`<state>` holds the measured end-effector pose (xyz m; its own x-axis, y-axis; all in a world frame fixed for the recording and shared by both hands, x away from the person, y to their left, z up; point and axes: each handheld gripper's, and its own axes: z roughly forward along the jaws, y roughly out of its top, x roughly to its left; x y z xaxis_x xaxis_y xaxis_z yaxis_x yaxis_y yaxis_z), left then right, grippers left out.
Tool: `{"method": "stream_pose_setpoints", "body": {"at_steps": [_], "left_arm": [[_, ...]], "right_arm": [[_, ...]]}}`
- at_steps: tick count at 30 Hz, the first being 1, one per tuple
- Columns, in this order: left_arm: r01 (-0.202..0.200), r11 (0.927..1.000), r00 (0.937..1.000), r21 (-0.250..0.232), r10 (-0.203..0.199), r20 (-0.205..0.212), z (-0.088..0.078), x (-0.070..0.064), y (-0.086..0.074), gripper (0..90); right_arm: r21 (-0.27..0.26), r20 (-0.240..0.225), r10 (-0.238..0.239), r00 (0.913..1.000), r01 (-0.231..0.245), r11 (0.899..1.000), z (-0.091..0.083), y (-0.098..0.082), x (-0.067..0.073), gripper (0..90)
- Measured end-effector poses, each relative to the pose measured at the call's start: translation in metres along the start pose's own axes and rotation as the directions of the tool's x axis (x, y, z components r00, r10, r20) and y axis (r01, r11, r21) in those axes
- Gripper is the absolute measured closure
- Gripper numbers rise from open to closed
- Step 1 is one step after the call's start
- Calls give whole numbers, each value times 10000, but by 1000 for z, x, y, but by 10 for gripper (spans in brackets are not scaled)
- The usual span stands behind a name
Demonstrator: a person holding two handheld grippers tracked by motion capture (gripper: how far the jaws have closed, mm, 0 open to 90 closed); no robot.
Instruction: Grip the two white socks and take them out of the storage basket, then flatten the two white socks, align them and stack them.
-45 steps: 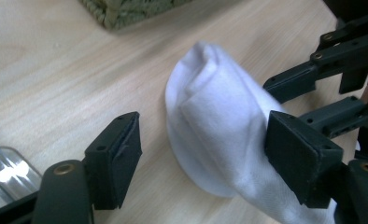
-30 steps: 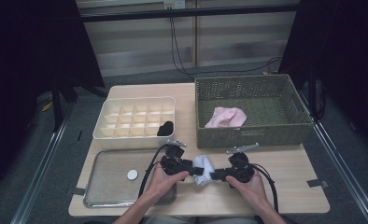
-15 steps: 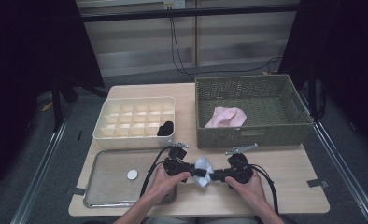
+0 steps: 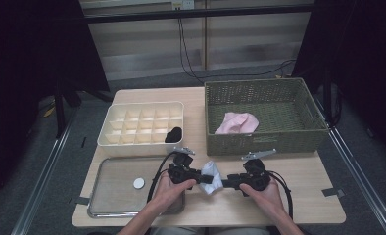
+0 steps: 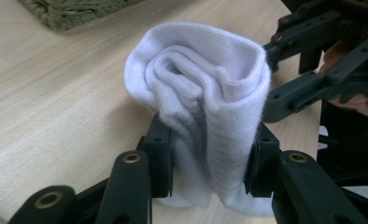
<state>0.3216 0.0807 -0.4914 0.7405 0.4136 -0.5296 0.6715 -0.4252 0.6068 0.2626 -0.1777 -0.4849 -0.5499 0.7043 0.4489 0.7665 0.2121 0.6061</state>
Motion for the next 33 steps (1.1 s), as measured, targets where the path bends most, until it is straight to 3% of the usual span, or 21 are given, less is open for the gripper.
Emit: {"method": "stream_pose_setpoints", "body": {"at_steps": [5, 15, 20, 28, 33], "left_arm": [[46, 9997, 10000, -244, -48, -77, -7, 0, 1, 610], [-332, 9988, 9992, -370, 325, -219, -24, -5, 5, 608], [-358, 9977, 9988, -582, 338, -362, -32, -6, 5, 608], [-246, 9982, 9977, -549, 210, -640, -43, -2, 5, 606], [-416, 9980, 9956, -485, 373, -855, -49, -4, 5, 606]], "right_arm": [[-313, 65, 35, 10000, -33, 9995, -9, 2, -2, 523], [-667, 38, 5, 10000, -2, 9978, -21, 0, -1, 501], [-597, 80, -23, 10000, 28, 9982, -22, -2, 0, 486], [-902, 223, -100, 9997, 120, 9958, -31, 2, 0, 431], [-871, 284, -182, 9994, 206, 9960, -36, -1, 2, 429]]}}
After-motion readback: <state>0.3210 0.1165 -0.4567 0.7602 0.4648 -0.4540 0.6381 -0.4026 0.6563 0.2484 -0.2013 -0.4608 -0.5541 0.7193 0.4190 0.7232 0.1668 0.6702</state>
